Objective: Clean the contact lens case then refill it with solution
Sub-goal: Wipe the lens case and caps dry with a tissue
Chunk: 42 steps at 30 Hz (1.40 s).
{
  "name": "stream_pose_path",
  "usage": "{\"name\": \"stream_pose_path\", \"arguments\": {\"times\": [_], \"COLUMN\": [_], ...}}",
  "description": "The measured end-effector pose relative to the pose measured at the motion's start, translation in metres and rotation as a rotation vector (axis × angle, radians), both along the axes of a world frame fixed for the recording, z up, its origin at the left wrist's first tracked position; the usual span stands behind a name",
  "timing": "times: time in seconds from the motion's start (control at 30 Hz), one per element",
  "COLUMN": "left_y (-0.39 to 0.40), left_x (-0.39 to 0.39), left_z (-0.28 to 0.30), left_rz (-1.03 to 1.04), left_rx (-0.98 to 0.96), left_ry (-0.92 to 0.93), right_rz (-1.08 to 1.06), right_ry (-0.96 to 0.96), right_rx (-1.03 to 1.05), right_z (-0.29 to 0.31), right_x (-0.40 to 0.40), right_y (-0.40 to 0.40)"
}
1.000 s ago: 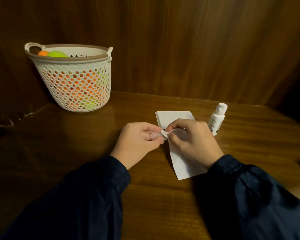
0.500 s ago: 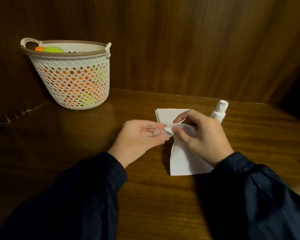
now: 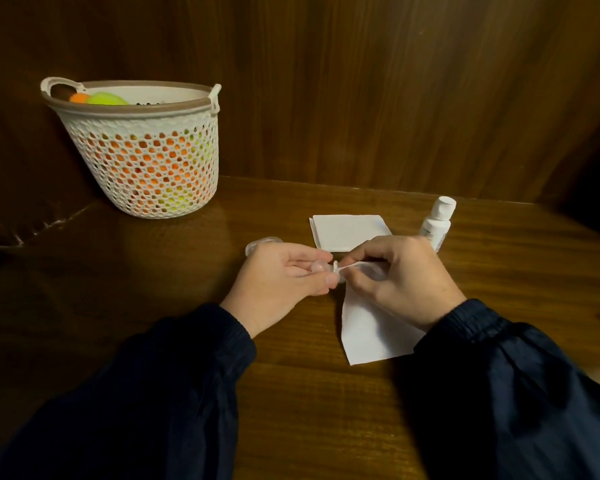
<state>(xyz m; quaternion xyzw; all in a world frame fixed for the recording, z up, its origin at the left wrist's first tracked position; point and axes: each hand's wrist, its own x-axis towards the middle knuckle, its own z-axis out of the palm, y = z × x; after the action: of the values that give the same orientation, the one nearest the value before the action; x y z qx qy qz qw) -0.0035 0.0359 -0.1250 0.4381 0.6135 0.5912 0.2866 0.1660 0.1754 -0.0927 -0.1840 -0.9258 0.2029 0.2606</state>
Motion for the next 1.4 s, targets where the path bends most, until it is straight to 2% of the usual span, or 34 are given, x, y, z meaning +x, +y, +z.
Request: {"name": "stream_pose_path", "arguments": {"times": [0.2, 0.4, 0.6, 0.7, 0.93, 1.07, 1.23, 1.4], "left_y": [-0.003, -0.004, -0.006, -0.007, -0.008, -0.009, -0.01, -0.01], "left_x": [-0.004, 0.0, -0.002, -0.001, 0.0, 0.0, 0.002, 0.003], "left_z": [0.001, 0.002, 0.004, 0.005, 0.01, 0.013, 0.014, 0.014], "left_rz": [0.031, 0.055, 0.051, 0.053, 0.079, 0.068, 0.042, 0.046], "left_rx": [0.035, 0.047, 0.019, 0.016, 0.068, 0.07, 0.076, 0.058], "left_ry": [-0.024, 0.003, 0.044, 0.019, -0.071, -0.059, -0.062, -0.015], "right_rz": [0.079, 0.035, -0.072, -0.049, 0.065, -0.066, -0.11, -0.053], "right_ry": [-0.022, -0.009, 0.153, 0.209, 0.105, 0.195, 0.209, 0.211], "right_rx": [-0.135, -0.119, -0.208, -0.192, -0.275, -0.333, -0.212, -0.027], "right_z": [0.002, 0.004, 0.002, 0.0, 0.0, 0.0, 0.001, 0.005], "right_x": [-0.001, -0.004, -0.01, -0.01, -0.008, -0.007, -0.004, -0.002], "right_y": [-0.002, -0.006, -0.008, -0.01, -0.009, -0.007, -0.008, -0.011]}}
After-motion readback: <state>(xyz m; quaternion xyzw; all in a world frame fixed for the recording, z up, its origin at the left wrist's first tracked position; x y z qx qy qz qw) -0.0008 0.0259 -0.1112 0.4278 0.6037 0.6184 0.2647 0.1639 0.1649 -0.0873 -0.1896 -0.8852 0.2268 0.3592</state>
